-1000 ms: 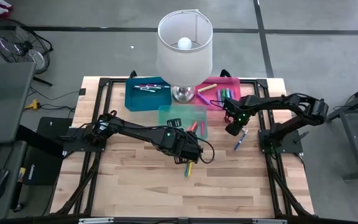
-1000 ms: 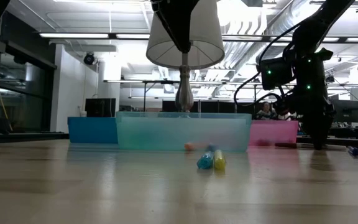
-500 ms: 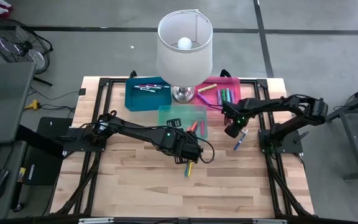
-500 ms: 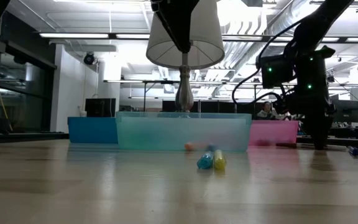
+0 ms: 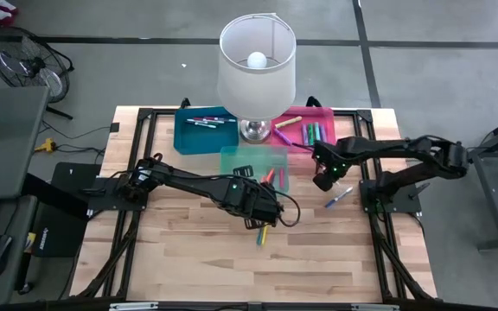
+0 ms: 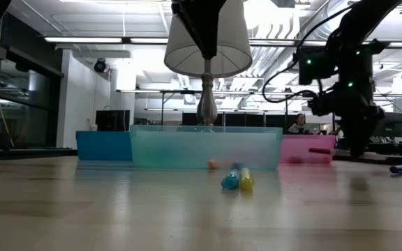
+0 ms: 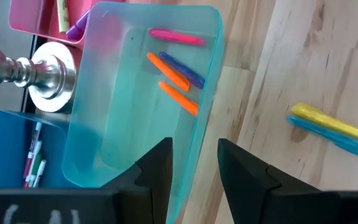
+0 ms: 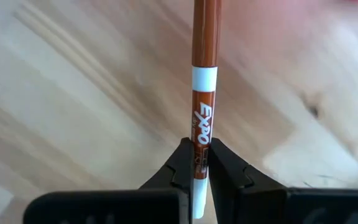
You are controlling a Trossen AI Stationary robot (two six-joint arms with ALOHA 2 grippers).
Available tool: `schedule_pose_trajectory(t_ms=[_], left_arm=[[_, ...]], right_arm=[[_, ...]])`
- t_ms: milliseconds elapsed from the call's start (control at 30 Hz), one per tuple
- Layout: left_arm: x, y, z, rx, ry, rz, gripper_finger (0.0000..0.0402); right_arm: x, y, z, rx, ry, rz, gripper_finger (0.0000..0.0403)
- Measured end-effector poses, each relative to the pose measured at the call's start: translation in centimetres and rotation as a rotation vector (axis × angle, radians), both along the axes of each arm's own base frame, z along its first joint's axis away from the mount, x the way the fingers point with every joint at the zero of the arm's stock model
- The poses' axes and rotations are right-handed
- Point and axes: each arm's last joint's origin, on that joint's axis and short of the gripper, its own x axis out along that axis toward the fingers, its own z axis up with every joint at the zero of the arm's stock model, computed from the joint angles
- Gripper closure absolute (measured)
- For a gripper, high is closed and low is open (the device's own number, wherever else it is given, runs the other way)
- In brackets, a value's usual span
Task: Pick & Place Markers
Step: Put the brown marker pen into the blue bin
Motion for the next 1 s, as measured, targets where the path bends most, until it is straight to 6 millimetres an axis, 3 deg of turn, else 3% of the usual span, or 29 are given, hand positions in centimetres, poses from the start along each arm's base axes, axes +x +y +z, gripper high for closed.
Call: schedule_pose_trajectory(t_ms=[300, 800, 1000], left_arm=[[0.2, -0.1, 0.0, -0.038, -0.013, -0.007, 0.0278], [2.0, -0.8, 0.6, -0.163, -0.188, -0.065, 0.0278], [2.6, -0.8, 2.6, -0.185, -0.303, -0.091, 0.0278]], right_arm=[[-1.2, 1.2, 2.3, -0.025, -0.085, -0.028, 0.0387], [-4.2, 5.2, 7.9, -0.074, -0.529, 0.079, 0.0387], [-5.1, 6.3, 9.6, -0.108, -0.721, 0.136, 0.0388]])
